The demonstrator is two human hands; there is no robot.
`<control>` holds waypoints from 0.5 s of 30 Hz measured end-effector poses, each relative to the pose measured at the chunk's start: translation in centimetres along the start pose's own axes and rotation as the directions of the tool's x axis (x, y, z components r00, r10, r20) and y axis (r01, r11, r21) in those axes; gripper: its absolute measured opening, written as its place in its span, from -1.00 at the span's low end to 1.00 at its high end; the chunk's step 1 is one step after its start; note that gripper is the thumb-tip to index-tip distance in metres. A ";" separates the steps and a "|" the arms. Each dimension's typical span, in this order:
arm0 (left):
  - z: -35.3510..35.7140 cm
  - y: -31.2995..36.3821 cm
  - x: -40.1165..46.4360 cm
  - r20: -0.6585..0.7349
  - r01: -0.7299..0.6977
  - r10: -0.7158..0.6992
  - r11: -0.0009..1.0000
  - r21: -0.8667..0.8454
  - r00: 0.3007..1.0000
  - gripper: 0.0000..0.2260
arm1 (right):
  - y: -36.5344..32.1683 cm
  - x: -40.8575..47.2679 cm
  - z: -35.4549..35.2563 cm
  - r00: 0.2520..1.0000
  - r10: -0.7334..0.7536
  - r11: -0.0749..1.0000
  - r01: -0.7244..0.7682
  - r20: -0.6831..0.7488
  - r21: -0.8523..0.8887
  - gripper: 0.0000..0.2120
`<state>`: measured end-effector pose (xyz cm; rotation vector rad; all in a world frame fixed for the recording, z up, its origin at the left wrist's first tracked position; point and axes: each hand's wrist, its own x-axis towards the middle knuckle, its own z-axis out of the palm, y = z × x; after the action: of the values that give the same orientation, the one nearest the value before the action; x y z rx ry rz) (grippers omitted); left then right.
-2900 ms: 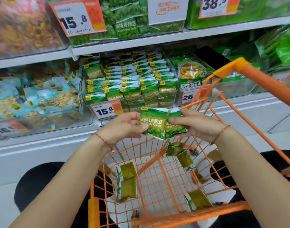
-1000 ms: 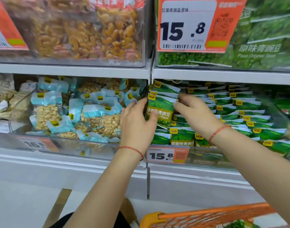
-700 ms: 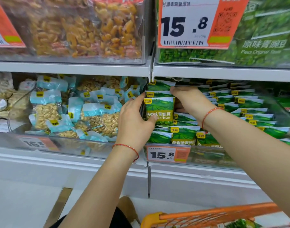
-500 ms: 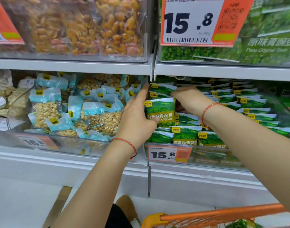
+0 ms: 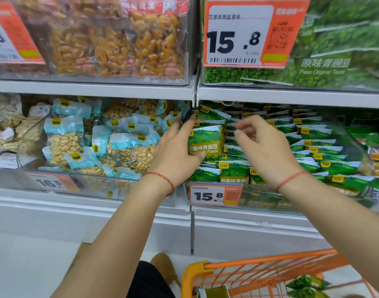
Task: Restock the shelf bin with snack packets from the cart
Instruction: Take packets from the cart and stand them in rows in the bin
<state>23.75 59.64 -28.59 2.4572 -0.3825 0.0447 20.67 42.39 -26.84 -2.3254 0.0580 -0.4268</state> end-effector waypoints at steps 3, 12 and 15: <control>-0.2 0.0 -1.7 -0.106 -0.023 0.011 0.994 -0.108 0.994 -0.36 | 1.0 -3.1 -1.6 0.996 -0.083 0.993 0.084 0.014 -0.081 -0.85; -0.7 7.3 -14.2 0.029 -0.342 0.363 0.898 -0.276 0.931 -0.78 | 1.9 -12.8 -7.6 0.917 -0.261 0.885 0.352 0.301 -0.305 -0.84; 2.0 9.2 -17.5 0.592 -0.424 0.311 0.904 0.057 0.743 -0.78 | 3.4 -15.1 -8.3 0.772 -0.054 0.698 0.483 0.633 -0.529 -0.82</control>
<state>4.33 56.13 -26.87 2.4968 -1.1824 -0.5314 4.08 36.86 -28.12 -3.1111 -0.5529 0.2469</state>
